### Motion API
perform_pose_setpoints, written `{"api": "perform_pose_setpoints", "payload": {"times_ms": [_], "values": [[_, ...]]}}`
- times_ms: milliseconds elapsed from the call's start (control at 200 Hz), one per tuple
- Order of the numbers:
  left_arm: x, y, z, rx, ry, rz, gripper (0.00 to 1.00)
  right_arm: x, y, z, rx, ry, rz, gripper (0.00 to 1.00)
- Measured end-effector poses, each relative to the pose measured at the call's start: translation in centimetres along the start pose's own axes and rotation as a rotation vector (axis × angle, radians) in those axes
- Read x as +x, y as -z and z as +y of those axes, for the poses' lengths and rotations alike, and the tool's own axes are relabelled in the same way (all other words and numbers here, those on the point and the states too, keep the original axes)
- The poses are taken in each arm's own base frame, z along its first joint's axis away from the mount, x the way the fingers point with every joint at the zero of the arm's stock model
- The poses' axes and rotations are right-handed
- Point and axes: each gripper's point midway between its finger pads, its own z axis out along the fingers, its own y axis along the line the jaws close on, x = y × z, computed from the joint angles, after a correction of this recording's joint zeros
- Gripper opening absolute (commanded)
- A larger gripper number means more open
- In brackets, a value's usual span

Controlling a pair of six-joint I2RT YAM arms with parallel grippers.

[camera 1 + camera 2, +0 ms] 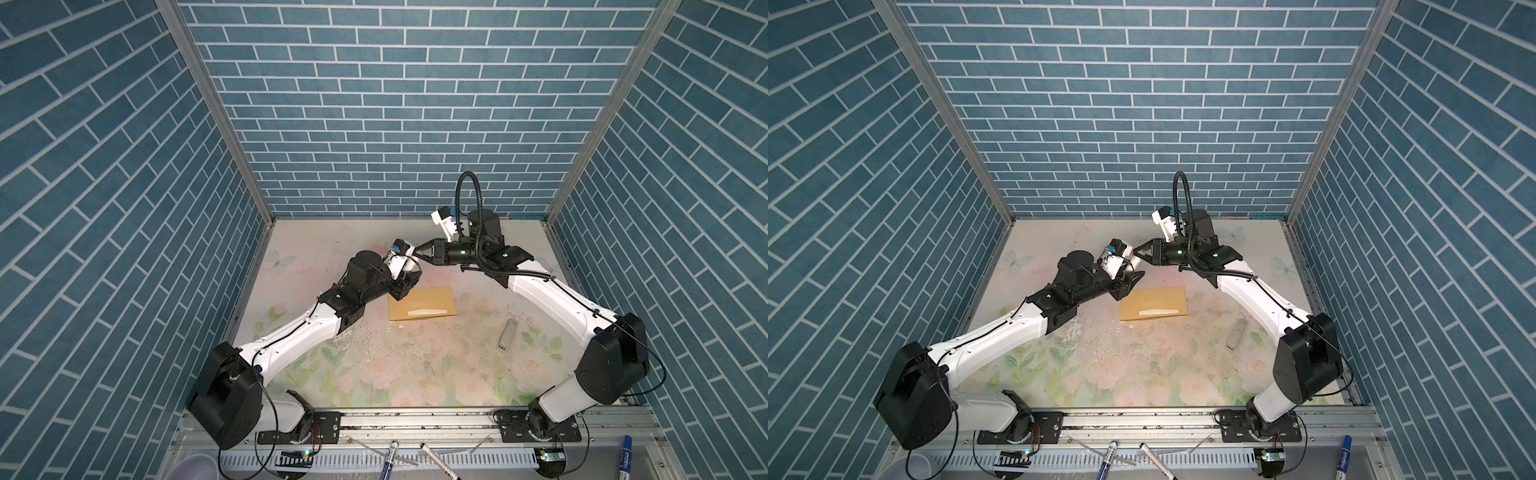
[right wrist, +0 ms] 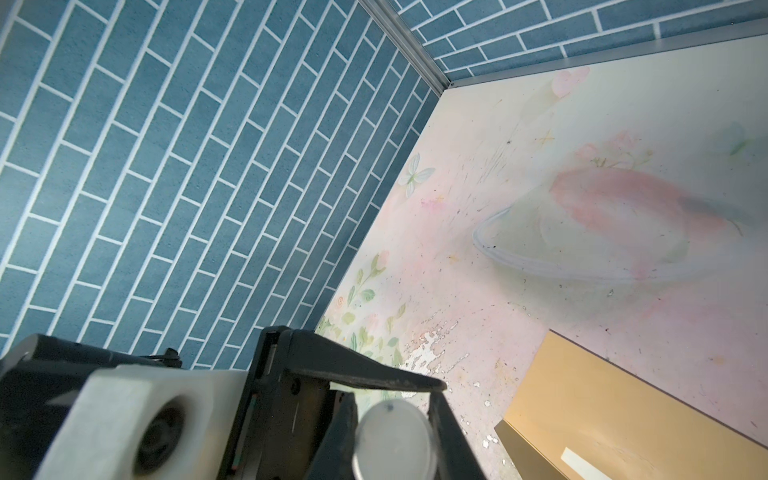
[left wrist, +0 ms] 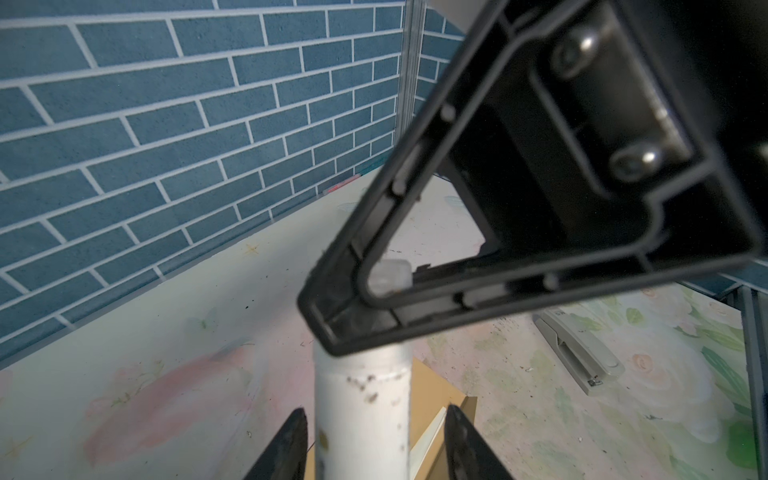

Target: Place the letter into the envelope and seal it

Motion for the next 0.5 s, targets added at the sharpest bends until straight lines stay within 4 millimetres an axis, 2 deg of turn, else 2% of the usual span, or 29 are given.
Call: {"api": "perform_pose_setpoints", "payload": {"times_ms": [320,500], "values": [[-0.01,-0.27,0.30,-0.011,0.014,-0.002,0.00,0.13,-0.11,0.03,0.004,0.004,0.002,0.04],[0.07,-0.37,0.24,-0.007,0.014,-0.001,0.00,-0.04,0.22,-0.47,0.014,0.003,0.000,0.04]]}}
